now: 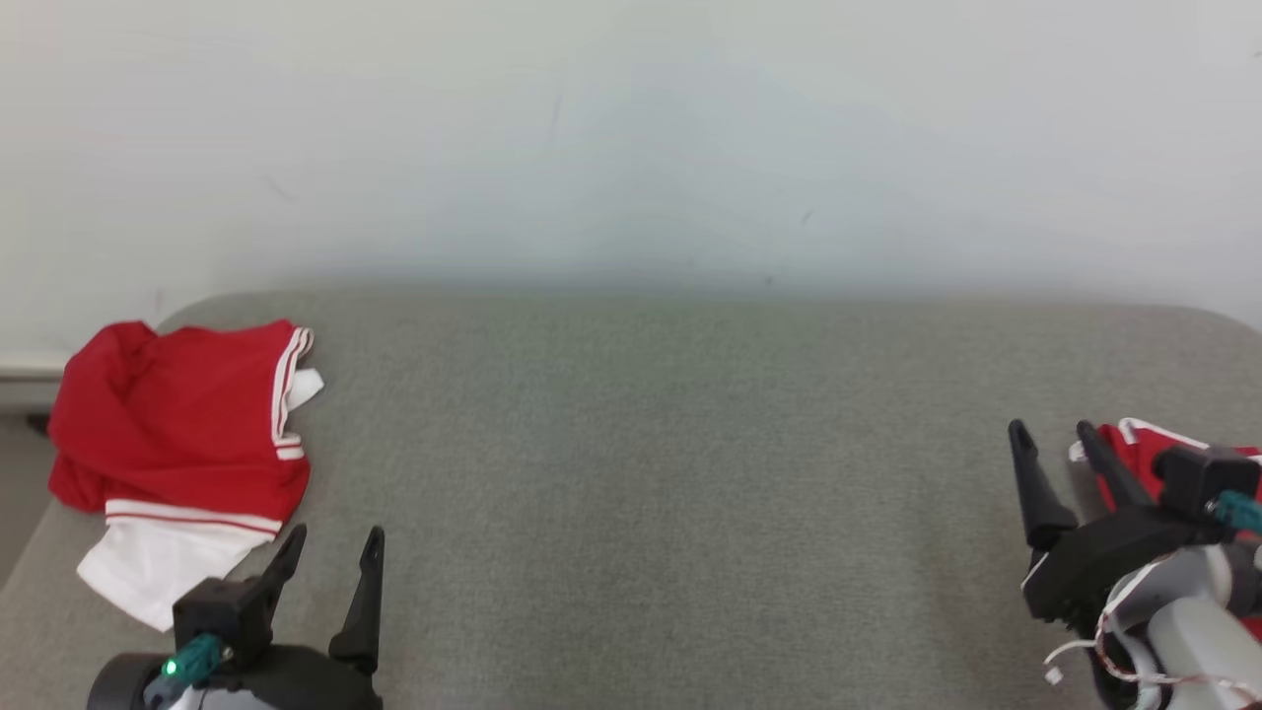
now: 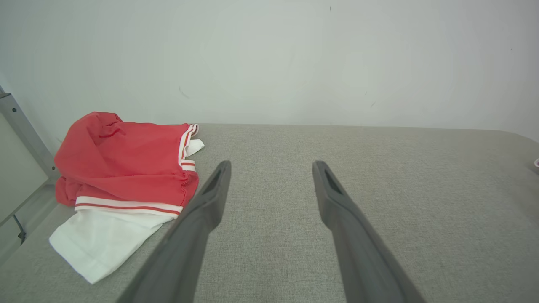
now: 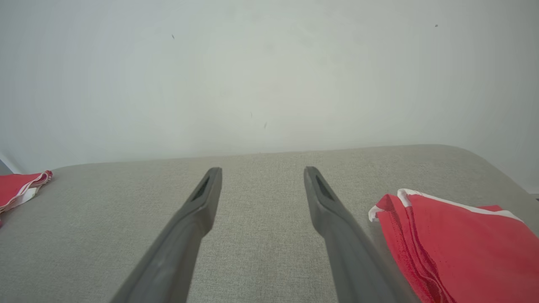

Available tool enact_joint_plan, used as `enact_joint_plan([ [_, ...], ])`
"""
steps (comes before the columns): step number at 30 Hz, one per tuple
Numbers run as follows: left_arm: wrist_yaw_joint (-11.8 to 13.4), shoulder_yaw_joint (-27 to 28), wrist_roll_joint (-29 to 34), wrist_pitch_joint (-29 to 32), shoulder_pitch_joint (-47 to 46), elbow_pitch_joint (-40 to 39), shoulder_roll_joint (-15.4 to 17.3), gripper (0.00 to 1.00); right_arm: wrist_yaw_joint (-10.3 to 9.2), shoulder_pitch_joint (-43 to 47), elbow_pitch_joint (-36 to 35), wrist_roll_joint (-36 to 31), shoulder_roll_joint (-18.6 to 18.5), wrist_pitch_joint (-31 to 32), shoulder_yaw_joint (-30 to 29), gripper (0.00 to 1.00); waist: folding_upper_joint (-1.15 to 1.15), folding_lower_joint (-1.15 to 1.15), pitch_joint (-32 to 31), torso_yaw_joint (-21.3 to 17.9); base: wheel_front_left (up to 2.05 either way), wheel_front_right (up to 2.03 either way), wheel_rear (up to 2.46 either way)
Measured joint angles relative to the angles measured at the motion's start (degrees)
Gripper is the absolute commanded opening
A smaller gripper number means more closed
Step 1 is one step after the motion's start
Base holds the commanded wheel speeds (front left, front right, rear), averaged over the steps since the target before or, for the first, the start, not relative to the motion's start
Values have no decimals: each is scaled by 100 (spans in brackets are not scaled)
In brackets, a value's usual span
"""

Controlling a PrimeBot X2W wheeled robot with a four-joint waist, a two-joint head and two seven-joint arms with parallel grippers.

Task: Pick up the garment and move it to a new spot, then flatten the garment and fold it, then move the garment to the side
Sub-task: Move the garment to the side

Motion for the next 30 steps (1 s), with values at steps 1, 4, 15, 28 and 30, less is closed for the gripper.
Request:
enact_joint_plan([
  [1,4,20,0,-34,62,2,2,100,-46,70,-46,12,67,-57,1,100,0,0,-59,-36,0,0,0],
  [4,10,96,0,-82,244,-3,14,100,-123,280,-234,48,225,-151,41,100,0,0,-219,-159,0,0,0],
  [15,48,296,0,-176,513,44,3,100,-281,724,-486,-12,357,-158,215,100,0,-1,-526,-586,0,0,0],
  [28,49,435,-1,-181,525,120,-97,100,-324,835,-669,-7,386,-9,238,100,0,1,-499,-625,0,0,0],
  [30,49,427,0,-181,520,132,-120,100,-332,859,-713,-5,381,-9,215,100,1,1,-494,-609,0,0,0],
])
